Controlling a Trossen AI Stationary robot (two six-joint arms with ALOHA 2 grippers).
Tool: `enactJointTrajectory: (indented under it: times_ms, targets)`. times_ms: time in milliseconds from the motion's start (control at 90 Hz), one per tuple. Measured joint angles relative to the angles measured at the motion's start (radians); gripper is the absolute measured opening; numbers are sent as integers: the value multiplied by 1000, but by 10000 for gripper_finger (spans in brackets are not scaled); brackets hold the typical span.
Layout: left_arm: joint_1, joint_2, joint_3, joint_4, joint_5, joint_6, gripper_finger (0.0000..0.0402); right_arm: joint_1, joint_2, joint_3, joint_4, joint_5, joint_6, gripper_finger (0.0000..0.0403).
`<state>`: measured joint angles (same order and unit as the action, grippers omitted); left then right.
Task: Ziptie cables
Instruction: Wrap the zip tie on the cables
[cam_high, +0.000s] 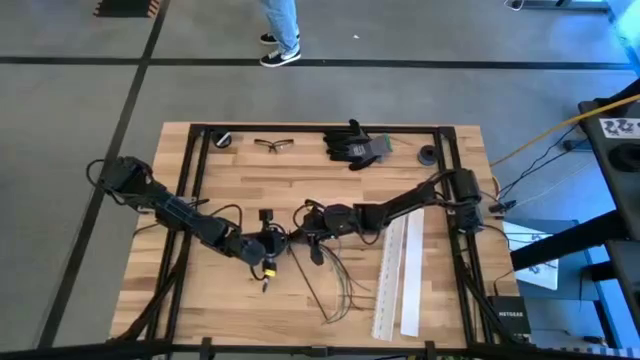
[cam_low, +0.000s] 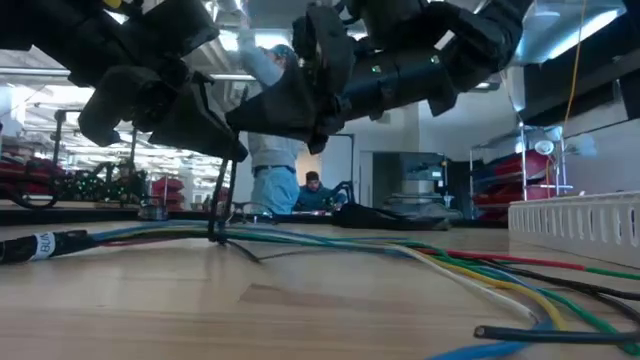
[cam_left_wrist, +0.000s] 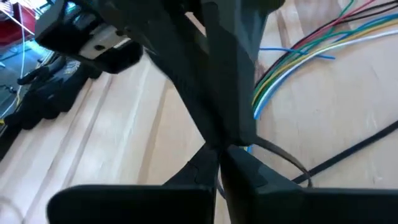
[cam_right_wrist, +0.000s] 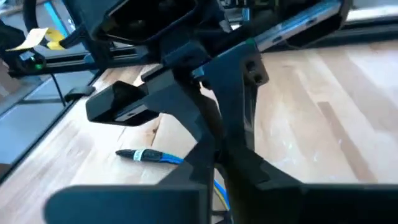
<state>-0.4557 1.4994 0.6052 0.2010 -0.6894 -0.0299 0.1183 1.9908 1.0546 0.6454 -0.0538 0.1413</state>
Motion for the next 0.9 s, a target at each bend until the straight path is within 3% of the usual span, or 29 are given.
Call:
enactJointTrajectory:
  times_ms: [300, 678, 900]
  targets:
    - [0, 0, 0, -4, 5, -8, 0, 8, -43, 2, -71, 213, -180, 0]
    - [0, 0, 0, -1, 6, -19, 0, 26, -53, 2, -109, 231, -235, 0]
    - [-13, 22, 0, -5, 93, -61, 0, 49, -64, 44, -269, 525, -440, 0]
